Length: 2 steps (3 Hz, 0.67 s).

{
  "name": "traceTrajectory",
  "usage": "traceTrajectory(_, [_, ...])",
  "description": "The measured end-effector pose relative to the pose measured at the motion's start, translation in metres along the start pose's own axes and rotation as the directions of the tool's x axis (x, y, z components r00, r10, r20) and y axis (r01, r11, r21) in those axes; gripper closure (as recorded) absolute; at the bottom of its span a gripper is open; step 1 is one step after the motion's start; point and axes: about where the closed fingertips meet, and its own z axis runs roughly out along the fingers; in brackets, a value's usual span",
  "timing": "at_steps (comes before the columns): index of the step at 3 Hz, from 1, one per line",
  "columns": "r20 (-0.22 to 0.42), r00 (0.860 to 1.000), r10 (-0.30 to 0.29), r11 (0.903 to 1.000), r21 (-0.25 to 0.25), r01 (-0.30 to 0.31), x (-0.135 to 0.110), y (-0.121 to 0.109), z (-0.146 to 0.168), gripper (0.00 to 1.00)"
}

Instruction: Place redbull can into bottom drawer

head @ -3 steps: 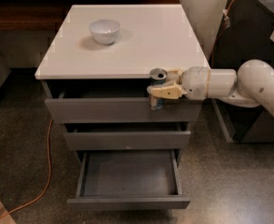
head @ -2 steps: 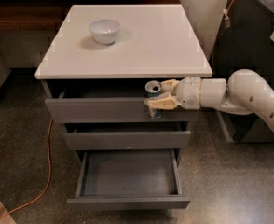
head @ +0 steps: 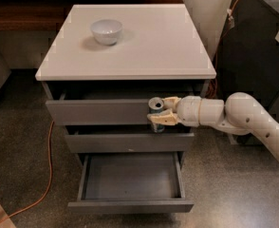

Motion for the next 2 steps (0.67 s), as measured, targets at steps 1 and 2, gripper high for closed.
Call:
traceTrajectory(1, [0.035, 0.999, 0.041, 0.9992, 0.003, -0.041, 0.0347, 0.0012, 0.0108, 1.00])
traceTrajectory(2, [0.035, 0.999, 0.041, 0.9992, 0.003, -0.041, 0.0346, 0.0012, 0.0109, 1.00])
